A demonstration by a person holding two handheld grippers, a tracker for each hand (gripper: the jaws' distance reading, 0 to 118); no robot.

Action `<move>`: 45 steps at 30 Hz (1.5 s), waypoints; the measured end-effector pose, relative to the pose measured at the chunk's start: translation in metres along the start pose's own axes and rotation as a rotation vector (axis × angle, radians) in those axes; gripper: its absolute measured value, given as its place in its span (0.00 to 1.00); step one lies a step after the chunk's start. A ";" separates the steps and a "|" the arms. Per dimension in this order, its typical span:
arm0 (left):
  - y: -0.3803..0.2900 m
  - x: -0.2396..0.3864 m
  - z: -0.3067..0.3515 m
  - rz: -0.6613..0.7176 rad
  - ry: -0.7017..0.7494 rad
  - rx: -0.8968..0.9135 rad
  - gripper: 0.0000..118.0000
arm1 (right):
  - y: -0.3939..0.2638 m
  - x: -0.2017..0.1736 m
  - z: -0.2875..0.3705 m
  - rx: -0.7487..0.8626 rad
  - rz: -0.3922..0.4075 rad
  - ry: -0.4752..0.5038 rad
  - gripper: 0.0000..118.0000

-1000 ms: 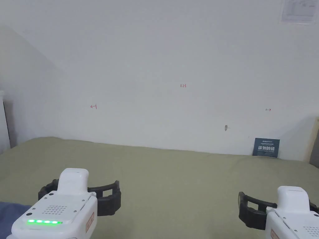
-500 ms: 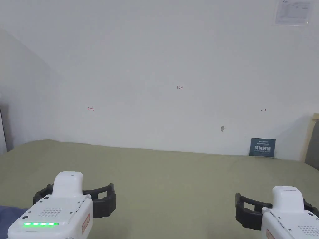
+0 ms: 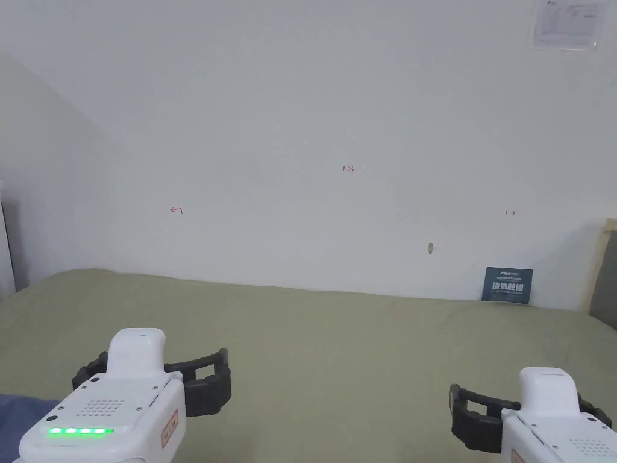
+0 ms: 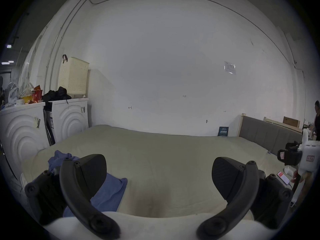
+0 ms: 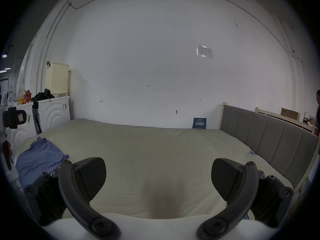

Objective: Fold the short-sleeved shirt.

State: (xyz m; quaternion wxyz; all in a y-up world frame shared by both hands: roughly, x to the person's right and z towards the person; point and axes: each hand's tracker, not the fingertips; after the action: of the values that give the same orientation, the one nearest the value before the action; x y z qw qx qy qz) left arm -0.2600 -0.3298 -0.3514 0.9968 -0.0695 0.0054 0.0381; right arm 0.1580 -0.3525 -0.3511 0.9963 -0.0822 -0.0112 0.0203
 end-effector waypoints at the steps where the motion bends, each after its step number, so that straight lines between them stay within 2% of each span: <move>1: 0.000 0.000 0.000 -0.012 0.001 -0.003 1.00 | 0.000 0.000 0.001 0.011 0.001 0.001 1.00; 7: 0.000 0.006 -0.004 -0.078 0.031 -0.025 1.00 | 0.003 -0.002 0.000 0.001 0.005 -0.004 1.00; 10: 0.000 0.010 0.001 -0.063 0.035 -0.037 0.78 | 0.005 -0.003 0.001 -0.017 0.042 -0.035 0.87; 11: 0.000 0.014 0.005 -0.054 0.042 -0.038 0.78 | 0.004 -0.003 0.001 -0.029 0.034 -0.033 0.87; 12: 0.000 0.015 0.005 -0.055 0.096 -0.033 0.37 | 0.004 -0.001 0.000 -0.049 0.012 -0.035 0.62; 13: -0.001 0.022 0.003 -0.076 0.155 -0.041 0.00 | 0.003 0.001 -0.002 -0.070 -0.005 -0.028 0.19; 14: -0.005 0.019 0.001 -0.080 0.193 -0.020 0.00 | 0.000 0.004 -0.005 -0.099 -0.025 -0.026 0.00; 15: -0.006 0.015 0.001 -0.044 0.128 -0.028 0.00 | -0.008 0.005 -0.005 -0.087 -0.017 -0.071 0.00; 16: -0.005 0.010 0.001 -0.001 0.051 -0.058 0.00 | -0.013 0.005 -0.004 -0.094 -0.007 -0.049 0.00; 18: -0.006 0.002 0.002 -0.010 0.065 -0.064 0.00 | -0.018 0.003 -0.002 -0.093 -0.004 -0.028 0.00; 20: -0.007 -0.005 0.008 -0.033 0.104 -0.040 0.00 | -0.005 -0.008 0.002 -0.067 0.032 -0.036 0.00; 23: 0.002 -0.021 0.028 -0.020 0.113 -0.028 0.00 | 0.011 -0.027 0.002 -0.034 -0.004 0.050 0.00; 26: 0.009 -0.044 0.049 -0.024 0.163 -0.019 0.00 | 0.019 -0.057 -0.001 -0.008 0.008 0.111 0.00; 29: 0.015 -0.075 0.074 0.002 0.214 -0.004 0.00 | 0.034 -0.094 -0.005 0.004 0.012 0.211 0.00; 32: 0.016 -0.111 0.096 0.008 0.326 0.010 0.00 | 0.044 -0.135 -0.009 0.005 0.022 0.296 0.00; 36: 0.017 -0.140 0.140 0.053 0.421 -0.001 0.00 | 0.045 -0.189 -0.011 0.012 -0.007 0.442 0.00; 39: 0.011 -0.158 0.171 0.062 0.463 0.007 0.00 | 0.044 -0.227 -0.012 -0.014 0.011 0.490 0.00; 45: 0.001 -0.191 0.200 0.070 0.510 -0.048 0.00 | 0.040 -0.279 -0.002 -0.008 0.024 0.597 0.00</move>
State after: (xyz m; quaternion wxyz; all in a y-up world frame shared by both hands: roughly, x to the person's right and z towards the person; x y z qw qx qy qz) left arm -0.4492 -0.3156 -0.1503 0.9593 -0.1003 0.2582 0.0542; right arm -0.1224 -0.3249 -0.3645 0.9550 -0.0888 0.2830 0.0072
